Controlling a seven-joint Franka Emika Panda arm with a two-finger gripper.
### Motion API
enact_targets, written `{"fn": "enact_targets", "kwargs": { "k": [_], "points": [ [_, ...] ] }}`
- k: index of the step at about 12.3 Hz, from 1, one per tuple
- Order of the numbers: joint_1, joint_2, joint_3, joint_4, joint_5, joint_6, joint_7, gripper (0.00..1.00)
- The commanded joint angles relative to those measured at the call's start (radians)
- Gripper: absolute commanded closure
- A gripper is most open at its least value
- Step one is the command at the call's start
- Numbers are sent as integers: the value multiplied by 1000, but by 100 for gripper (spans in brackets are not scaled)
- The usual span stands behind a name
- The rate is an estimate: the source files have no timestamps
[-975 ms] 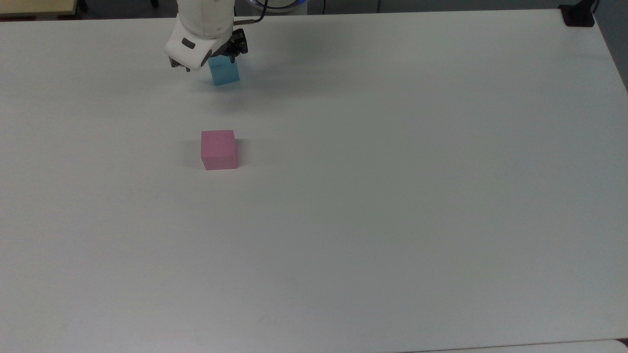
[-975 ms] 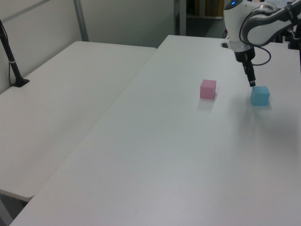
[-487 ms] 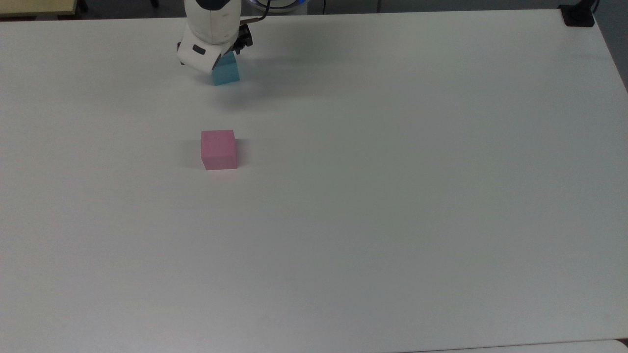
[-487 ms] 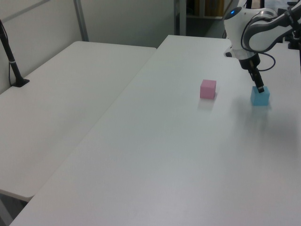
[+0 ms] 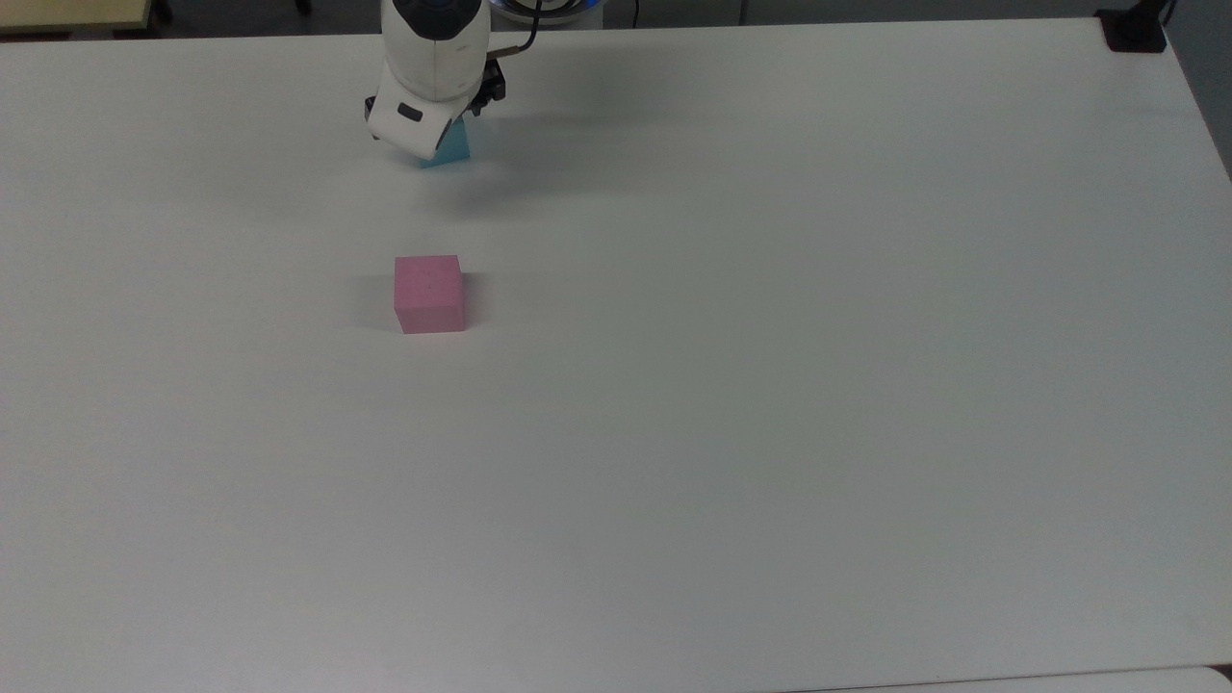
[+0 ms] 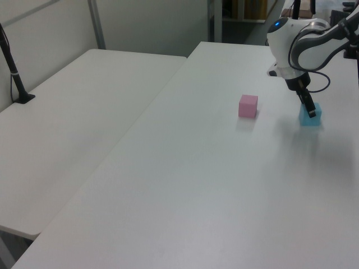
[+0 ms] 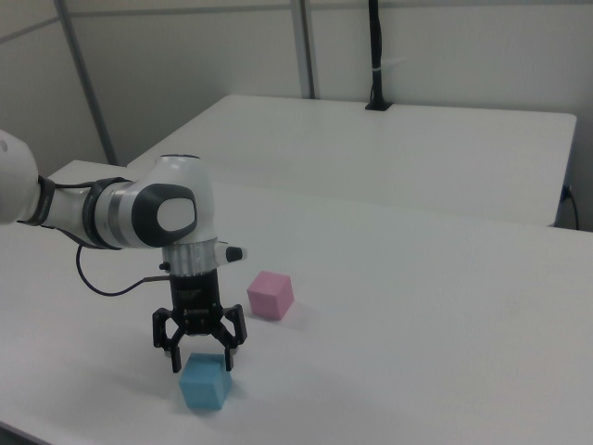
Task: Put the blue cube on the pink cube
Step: 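Close the gripper on the light-blue cube, then lift the light-blue cube and carry it over the pink cube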
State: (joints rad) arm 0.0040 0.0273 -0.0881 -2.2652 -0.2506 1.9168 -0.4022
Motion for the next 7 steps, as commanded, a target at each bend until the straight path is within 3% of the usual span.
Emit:
{"fn": "enact_targets", "kwargs": {
  "k": [1,2,4,6,7],
  "points": [
    [11,-10,-7,-11,-10,16,0,99],
    [11,-20,-7,7,-4,-11,0,100],
    [8,-20,-8,141,17,-161,-20,100],
    [-7,3,-22,345,126,-260,-32,100],
    [-9,58,-34,460,146,-300,-20,100]
  ]
}}
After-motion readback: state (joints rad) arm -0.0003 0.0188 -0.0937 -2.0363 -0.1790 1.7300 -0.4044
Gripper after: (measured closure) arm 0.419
